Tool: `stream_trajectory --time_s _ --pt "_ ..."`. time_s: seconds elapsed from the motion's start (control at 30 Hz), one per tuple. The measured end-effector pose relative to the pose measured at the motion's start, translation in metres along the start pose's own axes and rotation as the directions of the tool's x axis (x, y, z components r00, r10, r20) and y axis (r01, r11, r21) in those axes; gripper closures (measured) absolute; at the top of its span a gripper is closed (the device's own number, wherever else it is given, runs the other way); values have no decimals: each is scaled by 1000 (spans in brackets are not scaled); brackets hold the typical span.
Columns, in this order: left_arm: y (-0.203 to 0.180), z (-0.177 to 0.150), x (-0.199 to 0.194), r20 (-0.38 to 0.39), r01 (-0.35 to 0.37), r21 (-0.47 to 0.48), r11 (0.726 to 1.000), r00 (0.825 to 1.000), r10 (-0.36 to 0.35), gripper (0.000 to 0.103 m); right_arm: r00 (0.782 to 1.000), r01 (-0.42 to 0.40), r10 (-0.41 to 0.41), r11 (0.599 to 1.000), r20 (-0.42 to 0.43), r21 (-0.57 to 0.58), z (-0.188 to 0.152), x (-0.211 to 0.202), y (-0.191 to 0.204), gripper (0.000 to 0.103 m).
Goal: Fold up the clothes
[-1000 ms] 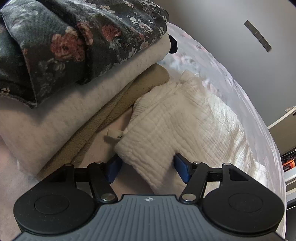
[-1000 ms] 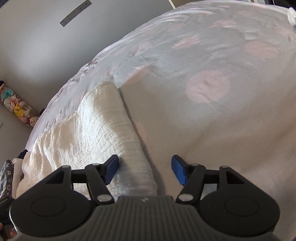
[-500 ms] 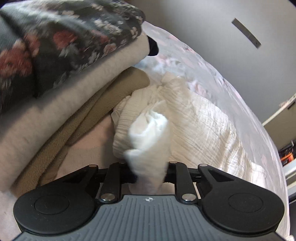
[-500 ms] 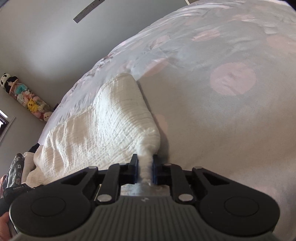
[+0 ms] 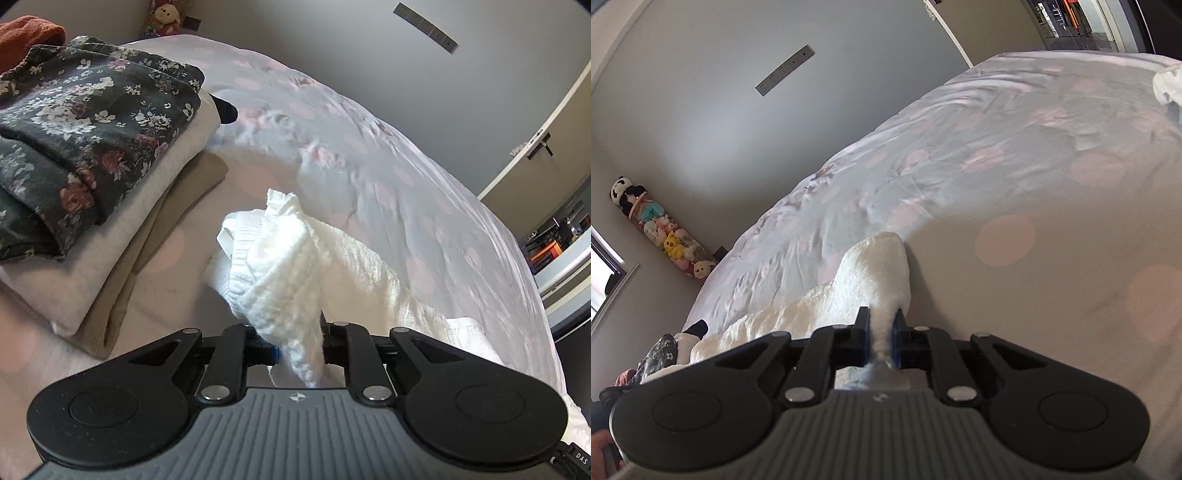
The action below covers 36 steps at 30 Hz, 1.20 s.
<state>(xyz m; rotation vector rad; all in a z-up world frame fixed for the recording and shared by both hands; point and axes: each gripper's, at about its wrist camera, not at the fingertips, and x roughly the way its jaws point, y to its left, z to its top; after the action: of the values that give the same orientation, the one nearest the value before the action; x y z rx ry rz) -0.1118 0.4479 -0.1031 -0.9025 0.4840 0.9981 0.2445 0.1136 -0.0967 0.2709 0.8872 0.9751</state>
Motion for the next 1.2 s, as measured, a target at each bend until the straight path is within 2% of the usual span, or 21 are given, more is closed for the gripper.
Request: stream_trajectory --time_s 0.23,0.33,0.53,0.63,0.73,0.8,0.87,0.9,0.93,0.97,1.03,1.1,1.2 --pt "-14 -46 -48 -26 39 117 992 999 -36 90 996 85 -85 996 -38 0 -24 -77 -19 90" --pt "-18 -65 -58 -48 55 133 990 998 -49 90 991 130 -130 992 -43 -5 -33 -99 -28 90" --pt "-8 -95 -60 -101 39 108 993 994 -28 90 969 214 -222 974 -111 -80 -42 -108 -36 90" --pt "-4 -105 -53 -130 -8 139 990 991 27 89 951 212 -238 967 -199 -142 -43 -95 -35 90" --pt "0 -109 -51 -176 -34 129 991 983 56 86 925 205 -266 951 -272 -232 -45 -79 -28 88" --pt "3 -109 -51 -191 -42 116 992 979 64 82 907 213 -300 932 -295 -294 -47 -72 -22 80" --pt "5 -109 -53 -208 -44 115 992 976 67 78 896 224 -328 916 -299 -333 -48 -73 -19 77" --pt "5 -109 -55 -223 -46 114 992 972 71 71 896 222 -330 912 -296 -344 -47 -75 -18 68" --pt "6 -109 -57 -239 -49 113 992 968 75 64 898 223 -332 909 -289 -352 -45 -77 -18 64" --pt "6 -109 -61 -246 -48 118 992 966 76 62 899 224 -335 906 -283 -360 -43 -80 -18 58" --pt "6 -109 -69 -258 -45 127 991 963 77 57 900 222 -337 901 -276 -374 -37 -83 -19 55" --pt "6 -106 -79 -263 -39 129 991 962 72 56 904 196 -316 905 -288 -377 -29 -82 -21 46" --pt "6 -99 -96 -245 -2 121 993 969 32 55 911 150 -265 926 -316 -346 -15 -69 -27 40"
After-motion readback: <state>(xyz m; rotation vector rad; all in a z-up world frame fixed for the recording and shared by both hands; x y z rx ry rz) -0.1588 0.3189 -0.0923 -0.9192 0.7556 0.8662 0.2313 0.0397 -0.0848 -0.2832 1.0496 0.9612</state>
